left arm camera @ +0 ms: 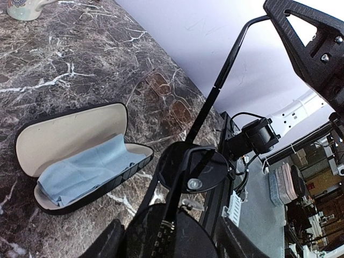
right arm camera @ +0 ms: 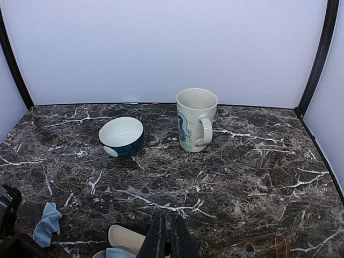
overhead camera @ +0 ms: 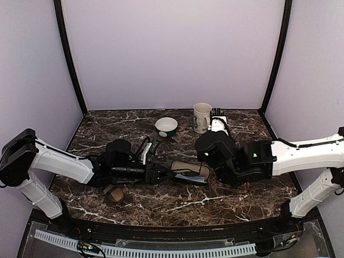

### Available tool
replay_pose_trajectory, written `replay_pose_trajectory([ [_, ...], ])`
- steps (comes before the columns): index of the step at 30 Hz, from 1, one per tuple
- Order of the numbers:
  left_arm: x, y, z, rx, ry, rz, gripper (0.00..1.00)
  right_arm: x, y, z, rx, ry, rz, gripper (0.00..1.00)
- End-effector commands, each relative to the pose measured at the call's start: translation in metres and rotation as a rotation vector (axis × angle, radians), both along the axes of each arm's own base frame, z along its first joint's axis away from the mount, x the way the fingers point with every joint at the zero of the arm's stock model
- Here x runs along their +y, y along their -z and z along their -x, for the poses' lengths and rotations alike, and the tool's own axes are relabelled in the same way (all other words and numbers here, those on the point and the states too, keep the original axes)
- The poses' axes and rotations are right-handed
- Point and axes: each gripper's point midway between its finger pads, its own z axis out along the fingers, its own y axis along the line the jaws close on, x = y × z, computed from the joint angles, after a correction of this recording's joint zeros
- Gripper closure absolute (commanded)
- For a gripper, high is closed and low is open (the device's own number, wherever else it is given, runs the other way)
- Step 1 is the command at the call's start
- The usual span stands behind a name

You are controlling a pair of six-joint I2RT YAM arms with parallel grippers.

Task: Organize the sunglasses
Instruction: Pass from the right arm to the left

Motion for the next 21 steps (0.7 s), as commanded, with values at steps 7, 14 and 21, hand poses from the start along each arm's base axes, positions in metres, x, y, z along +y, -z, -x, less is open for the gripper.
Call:
replay_pose_trajectory([
  [7, 0.001, -0.014, -0.001, -0.010, -0.014, 0.000, 0.73, 0.016, 0.002, -0.002, 0.013, -0.058, -0.006, 0.77],
  [14, 0.001, -0.014, -0.002, -0.013, -0.014, -0.002, 0.75, 0.020, 0.005, -0.002, 0.033, -0.085, -0.019, 0.68],
  [21, 0.003, -0.014, -0.003, -0.011, -0.024, -0.008, 0.80, 0.010, 0.000, -0.008, 0.075, -0.119, -0.106, 0.56],
])
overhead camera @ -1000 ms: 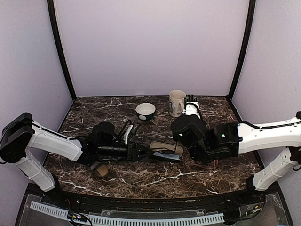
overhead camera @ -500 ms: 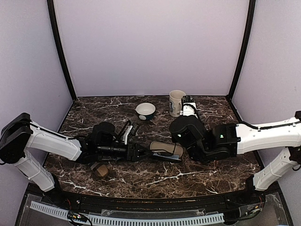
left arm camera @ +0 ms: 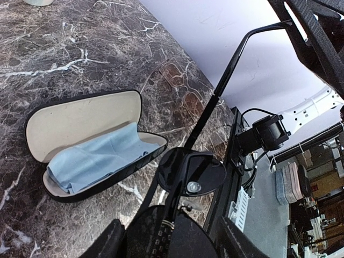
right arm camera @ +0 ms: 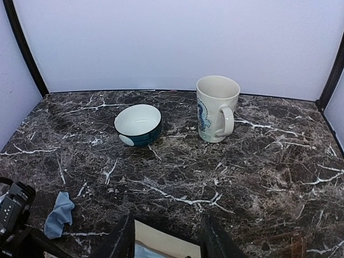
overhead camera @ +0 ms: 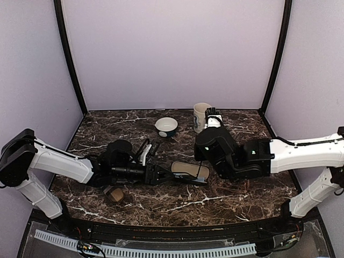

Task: Organize the sunglasses
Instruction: Pass from the right arm to the left

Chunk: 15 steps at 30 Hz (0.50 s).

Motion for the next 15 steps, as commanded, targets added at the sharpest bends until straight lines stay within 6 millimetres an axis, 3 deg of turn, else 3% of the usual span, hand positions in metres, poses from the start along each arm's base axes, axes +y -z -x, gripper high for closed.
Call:
replay_pose_trajectory([
  [1, -0.001, -0.025, -0.003, -0.042, -0.008, 0.044, 0.80, -0.007, -0.014, -0.001, 0.014, -0.037, -0.106, 0.54],
  [5, -0.001, -0.026, -0.005, -0.036, -0.014, 0.045, 0.81, -0.007, -0.027, 0.001, 0.021, -0.088, -0.154, 0.32],
  [10, 0.000, -0.025, -0.004, -0.024, -0.016, 0.047, 0.84, -0.020, -0.032, 0.004, 0.051, -0.084, -0.174, 0.28],
  [15, 0.000, -0.026, -0.005, -0.022, -0.020, 0.049, 0.87, -0.024, -0.016, 0.003, 0.128, -0.101, -0.202, 0.27],
])
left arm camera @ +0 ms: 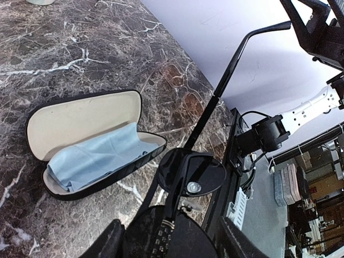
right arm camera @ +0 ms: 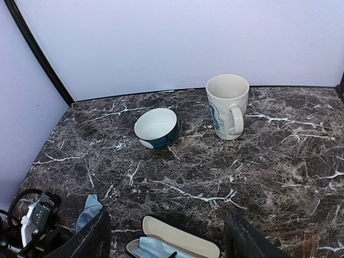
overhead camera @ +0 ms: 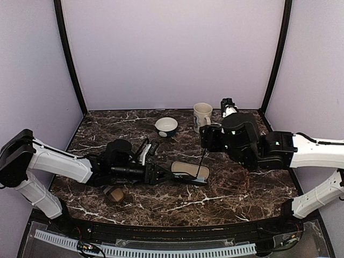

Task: Organize the sunglasses
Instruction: Pass from the right arm to the left, then fold the right temple of the sunglasses with the sunglasses.

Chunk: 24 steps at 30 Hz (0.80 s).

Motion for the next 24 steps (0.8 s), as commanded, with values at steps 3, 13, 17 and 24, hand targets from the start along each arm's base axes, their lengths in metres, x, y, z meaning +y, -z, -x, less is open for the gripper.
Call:
replay_pose_trajectory([
  [3, -0.003, -0.025, -0.006, -0.031, -0.013, 0.051, 0.90, 0.003, 0.020, 0.005, 0.090, -0.050, -0.042, 0.27],
  [13, -0.004, -0.024, -0.006, -0.020, -0.010, 0.049, 0.94, 0.021, 0.052, 0.005, 0.154, -0.085, 0.014, 0.28],
  [17, -0.004, -0.025, -0.006, -0.019, -0.009, 0.050, 0.98, 0.030, 0.053, 0.003, 0.155, -0.102, 0.032, 0.28],
  [24, -0.003, -0.026, -0.006, -0.030, -0.014, 0.044, 1.00, 0.037, 0.055, 0.002, 0.160, -0.119, 0.029, 0.29],
])
